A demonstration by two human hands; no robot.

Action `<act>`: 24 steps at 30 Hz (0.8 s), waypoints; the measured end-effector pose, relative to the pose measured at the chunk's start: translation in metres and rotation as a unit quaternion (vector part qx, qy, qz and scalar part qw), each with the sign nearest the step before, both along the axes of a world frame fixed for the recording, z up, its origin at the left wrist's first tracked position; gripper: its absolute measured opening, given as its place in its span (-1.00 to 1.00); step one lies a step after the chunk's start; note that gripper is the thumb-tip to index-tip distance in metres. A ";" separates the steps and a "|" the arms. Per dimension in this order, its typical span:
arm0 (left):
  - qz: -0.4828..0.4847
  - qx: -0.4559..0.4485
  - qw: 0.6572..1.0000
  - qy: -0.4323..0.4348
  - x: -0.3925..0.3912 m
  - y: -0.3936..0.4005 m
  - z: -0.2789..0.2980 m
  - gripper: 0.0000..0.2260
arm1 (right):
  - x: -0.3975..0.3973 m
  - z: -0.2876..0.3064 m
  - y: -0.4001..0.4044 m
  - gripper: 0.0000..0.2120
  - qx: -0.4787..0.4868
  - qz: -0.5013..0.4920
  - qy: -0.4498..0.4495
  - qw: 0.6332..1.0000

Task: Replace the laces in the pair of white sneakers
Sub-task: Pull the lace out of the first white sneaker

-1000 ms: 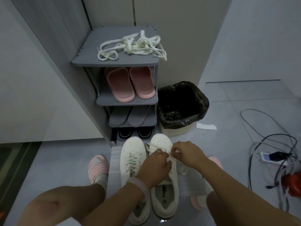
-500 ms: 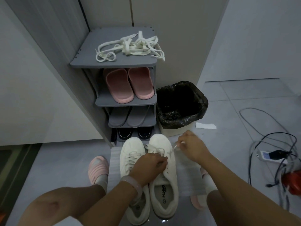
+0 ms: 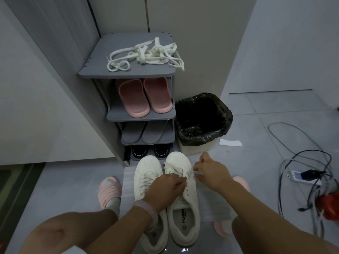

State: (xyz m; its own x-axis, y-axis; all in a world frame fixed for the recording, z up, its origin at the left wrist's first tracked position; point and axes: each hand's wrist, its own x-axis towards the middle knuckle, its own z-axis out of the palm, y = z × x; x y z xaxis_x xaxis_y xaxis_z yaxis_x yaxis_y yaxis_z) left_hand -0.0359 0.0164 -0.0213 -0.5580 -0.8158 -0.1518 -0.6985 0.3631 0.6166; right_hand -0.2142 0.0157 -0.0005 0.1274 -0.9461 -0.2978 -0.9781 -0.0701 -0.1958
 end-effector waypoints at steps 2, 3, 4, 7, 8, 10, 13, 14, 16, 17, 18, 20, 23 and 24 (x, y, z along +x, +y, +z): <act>-0.001 -0.008 1.000 -0.004 0.000 0.000 -0.002 -0.72 | 0.005 -0.005 0.000 -0.74 -0.009 0.017 -0.012 1.000; 0.001 -0.013 1.000 -0.004 0.001 0.001 -0.003 -0.72 | 0.005 -0.005 -0.001 -0.75 -0.014 0.020 -0.017 1.000; 0.005 -0.018 1.000 -0.003 0.001 0.001 -0.004 -0.71 | 0.004 -0.005 -0.002 -0.76 -0.021 0.013 -0.021 0.999; 0.021 -0.025 0.999 -0.006 0.002 0.001 -0.005 -0.70 | -0.010 0.001 -0.004 -0.82 -0.102 -0.096 -0.070 0.988; 0.023 -0.025 0.999 -0.008 0.002 0.001 -0.005 -0.69 | -0.017 0.006 -0.006 -0.81 -0.149 -0.160 -0.094 0.971; 0.023 -0.027 0.999 -0.011 0.002 0.001 -0.005 -0.68 | -0.032 0.017 -0.008 -0.80 -0.231 -0.301 -0.131 0.916; 0.023 -0.023 0.999 -0.013 0.002 0.002 -0.005 -0.68 | -0.056 0.027 -0.011 -0.78 -0.242 -0.404 -0.151 0.869; 0.024 -0.018 1.000 -0.010 0.002 0.002 -0.004 -0.68 | -0.060 0.027 -0.011 -0.78 -0.216 -0.377 -0.138 0.890; 0.031 0.000 1.000 0.001 0.003 0.001 -0.003 -0.67 | -0.058 0.024 -0.009 -0.79 -0.171 -0.312 -0.125 0.926; 0.036 0.012 0.999 0.010 0.003 0.001 -0.002 -0.68 | -0.052 0.024 -0.009 -0.80 -0.152 -0.288 -0.126 0.937; 0.040 0.018 0.999 0.019 0.004 0.001 0.000 -0.69 | -0.046 0.023 -0.009 -0.79 -0.130 -0.264 -0.129 0.947; 0.053 0.006 0.998 0.029 0.005 -0.002 0.006 -0.74 | -0.030 0.022 -0.009 -0.75 -0.094 -0.194 -0.139 0.967; 0.105 -0.045 0.989 0.092 0.003 -0.010 0.022 -0.79 | -0.007 0.027 -0.011 -0.90 -0.061 -0.101 -0.207 0.971; 0.111 -0.056 0.987 0.105 0.000 -0.013 0.028 -0.79 | 0.000 0.031 -0.012 -0.82 -0.044 -0.080 -0.238 0.967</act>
State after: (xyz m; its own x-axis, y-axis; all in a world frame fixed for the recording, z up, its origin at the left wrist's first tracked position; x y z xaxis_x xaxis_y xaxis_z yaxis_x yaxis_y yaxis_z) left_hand -0.0356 0.0037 0.0067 -0.3726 -0.9268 0.0467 -0.6294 0.2894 0.7212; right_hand -0.2144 0.0037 0.0305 0.0800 -0.9841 -0.1588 -0.7789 0.0377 -0.6260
